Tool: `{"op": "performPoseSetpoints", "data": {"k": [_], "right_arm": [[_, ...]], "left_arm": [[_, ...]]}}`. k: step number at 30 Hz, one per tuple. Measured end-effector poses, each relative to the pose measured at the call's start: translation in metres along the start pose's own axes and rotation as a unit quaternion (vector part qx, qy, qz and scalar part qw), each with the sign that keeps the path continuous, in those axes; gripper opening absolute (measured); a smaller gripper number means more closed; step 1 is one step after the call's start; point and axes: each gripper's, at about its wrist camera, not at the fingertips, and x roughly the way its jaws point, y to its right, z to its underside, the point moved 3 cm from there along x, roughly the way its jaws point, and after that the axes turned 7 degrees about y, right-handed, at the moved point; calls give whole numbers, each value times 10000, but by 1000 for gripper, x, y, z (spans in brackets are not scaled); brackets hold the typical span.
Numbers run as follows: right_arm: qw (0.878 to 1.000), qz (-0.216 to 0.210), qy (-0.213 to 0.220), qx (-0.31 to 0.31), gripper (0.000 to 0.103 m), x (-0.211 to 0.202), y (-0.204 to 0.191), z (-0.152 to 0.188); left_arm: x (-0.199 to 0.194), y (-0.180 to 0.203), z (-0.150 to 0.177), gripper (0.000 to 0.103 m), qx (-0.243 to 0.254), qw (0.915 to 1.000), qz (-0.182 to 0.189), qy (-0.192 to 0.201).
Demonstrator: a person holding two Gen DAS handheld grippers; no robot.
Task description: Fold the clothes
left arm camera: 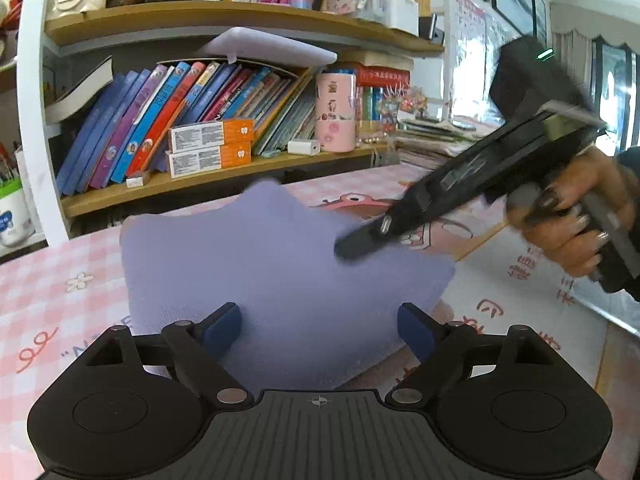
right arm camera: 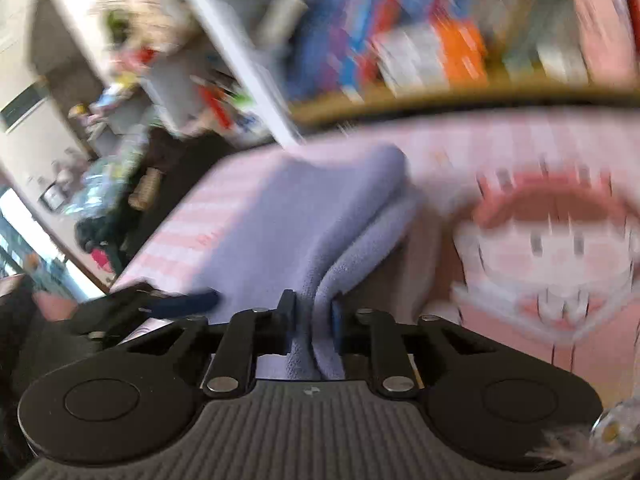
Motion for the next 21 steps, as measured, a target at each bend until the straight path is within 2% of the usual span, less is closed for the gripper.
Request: {"op": "performPoseSetpoints", "data": {"k": [3, 6, 10, 12, 13, 14, 17, 18, 21], "right_arm": [[9990, 194, 52, -399, 13, -4, -12, 0], [9963, 703, -464, -160, 14, 18, 10, 20], [9979, 558, -323, 103, 16, 12, 14, 15], [9981, 586, -212, -35, 33, 6, 10, 8], [9979, 631, -123, -85, 56, 3, 9, 4], [9977, 662, -53, -92, 67, 1, 10, 1], [9973, 623, -151, 368, 67, 3, 22, 2], [9960, 600, -226, 615, 67, 7, 28, 3], [9919, 527, -326, 1112, 67, 17, 41, 12]], "left_arm": [[-7, -7, -3, 88, -189, 9997, 14, 177], [-14, -13, -5, 88, -377, 9987, 28, 354], [-23, -22, -8, 88, -628, 9963, 47, 589], [-26, -31, -9, 92, -876, 9940, -16, 658], [-26, -39, -8, 96, -1080, 9919, -96, 659], [-26, -47, -7, 97, -1284, 9894, -175, 661], [-26, -70, -5, 97, -1891, 9789, -412, 663], [-21, -73, -1, 97, -1991, 9774, -470, 542], [-14, -81, 8, 97, -2251, 9724, -409, 448]]}}
